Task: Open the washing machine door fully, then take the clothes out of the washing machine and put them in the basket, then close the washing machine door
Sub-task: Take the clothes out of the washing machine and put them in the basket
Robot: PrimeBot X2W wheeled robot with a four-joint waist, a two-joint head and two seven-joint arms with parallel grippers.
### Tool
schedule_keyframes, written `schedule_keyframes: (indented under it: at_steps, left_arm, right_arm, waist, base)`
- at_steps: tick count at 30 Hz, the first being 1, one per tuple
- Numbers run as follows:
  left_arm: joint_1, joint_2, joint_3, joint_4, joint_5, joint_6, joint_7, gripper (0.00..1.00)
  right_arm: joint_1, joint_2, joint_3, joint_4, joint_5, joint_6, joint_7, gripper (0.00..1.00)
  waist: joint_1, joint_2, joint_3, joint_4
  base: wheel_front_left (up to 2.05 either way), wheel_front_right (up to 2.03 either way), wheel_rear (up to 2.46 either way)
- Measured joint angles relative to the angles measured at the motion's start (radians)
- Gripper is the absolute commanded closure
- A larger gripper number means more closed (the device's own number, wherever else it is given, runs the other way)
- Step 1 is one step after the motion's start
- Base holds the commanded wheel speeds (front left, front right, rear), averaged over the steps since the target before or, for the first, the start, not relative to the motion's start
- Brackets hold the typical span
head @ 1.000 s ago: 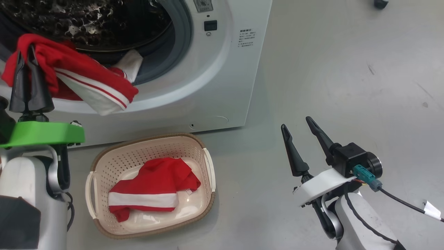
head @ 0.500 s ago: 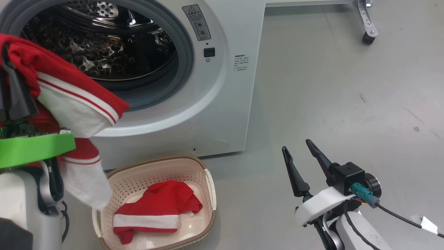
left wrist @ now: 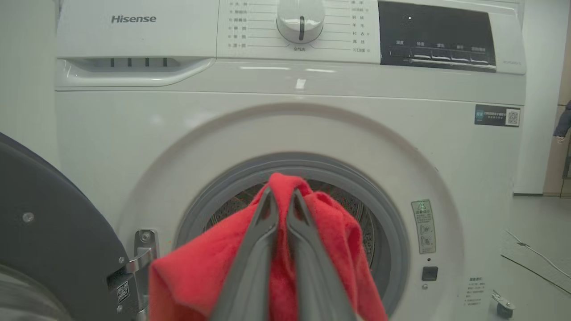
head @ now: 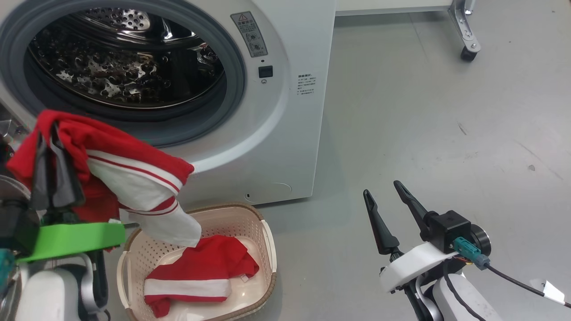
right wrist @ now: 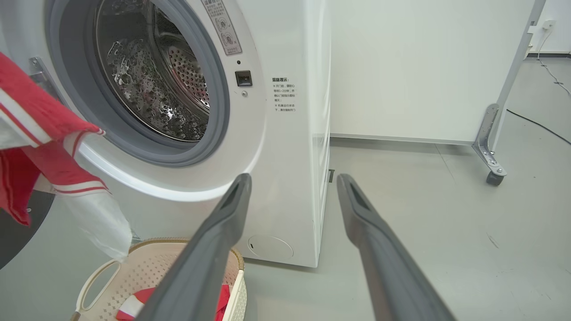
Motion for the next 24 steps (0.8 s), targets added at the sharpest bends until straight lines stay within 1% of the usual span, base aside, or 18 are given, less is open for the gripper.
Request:
schedule_keyframes:
  at_steps: [5, 14, 20, 24]
  left_arm:
    - [0.062, -0.017, -0.021, 0.015, -0.006, 0.007, 0.026, 1.0]
    - [0.138, -0.028, -0.033, 0.117, -0.047, 0.009, 0.057, 1.0]
    - [0.139, -0.032, -0.049, 0.174, -0.074, -0.003, 0.061, 1.0]
    - [0.117, -0.034, -0.049, 0.221, -0.105, -0.013, 0.06, 1.0]
  right_arm:
    - [0.001, 0.0, -0.002, -0.012, -0.002, 0.0, 0.0, 0.0]
    - [-0.004, 0.001, 0.001, -0.033, -0.011, 0.004, 0.0, 0.0]
    - [-0.013, 0.001, 0.001, -0.051, -0.011, 0.004, 0.0, 0.0]
    - [-0.049, 0.001, 0.005, -0.074, -0.021, 0.004, 0.0, 0.0]
  waist:
    - [0.0, 0.0, 0.014, -0.003]
    - [0.0, 0.0, 0.058, -0.017]
    - [0.0001, 0.0, 0.108, -0.033]
    - [0.0, 0.0, 0.163, -0.046]
  base:
    - [0.0, 0.0, 0.0]
    - [0.0, 0.0, 0.0]
    - [0.0, 0.0, 0.0]
    - [0.0, 0.0, 0.0]
